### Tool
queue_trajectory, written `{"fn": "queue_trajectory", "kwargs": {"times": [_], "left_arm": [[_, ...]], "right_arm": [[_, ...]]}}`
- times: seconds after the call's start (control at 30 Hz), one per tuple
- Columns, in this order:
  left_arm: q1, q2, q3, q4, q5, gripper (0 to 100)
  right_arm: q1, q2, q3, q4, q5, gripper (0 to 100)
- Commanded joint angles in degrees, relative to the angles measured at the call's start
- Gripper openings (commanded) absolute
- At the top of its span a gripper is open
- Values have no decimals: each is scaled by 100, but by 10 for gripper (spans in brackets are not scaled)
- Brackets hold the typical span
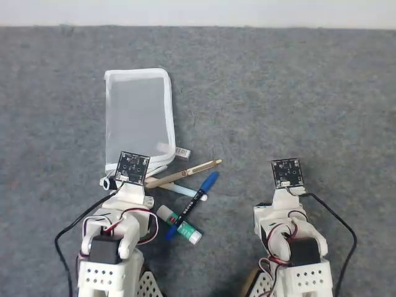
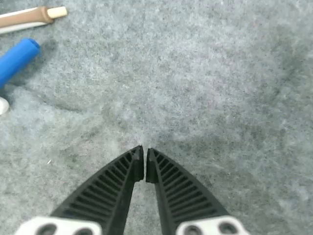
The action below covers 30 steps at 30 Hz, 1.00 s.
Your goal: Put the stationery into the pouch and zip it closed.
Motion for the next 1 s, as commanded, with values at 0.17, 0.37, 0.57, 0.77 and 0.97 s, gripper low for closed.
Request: {"fn": "queue_trajectory", "kwargs": {"times": [0.17, 0.37, 0.57, 0.77, 0.97], "left_arm": [[-62, -132, -84, -26, -44, 12], [-563, -132, -488, -149, -53, 12], [-1495, -141, -743, -325, -53, 12], [-1565, -132, -778, -352, -62, 12], [-2435, -132, -752, -686, -360, 12]], "right_arm": [[40, -101, 123, 31, -35, 9], [48, -101, 123, 31, -35, 9], [48, -101, 123, 31, -35, 9], [31, -101, 123, 31, -44, 9], [31, -101, 123, 31, -44, 7]]}}
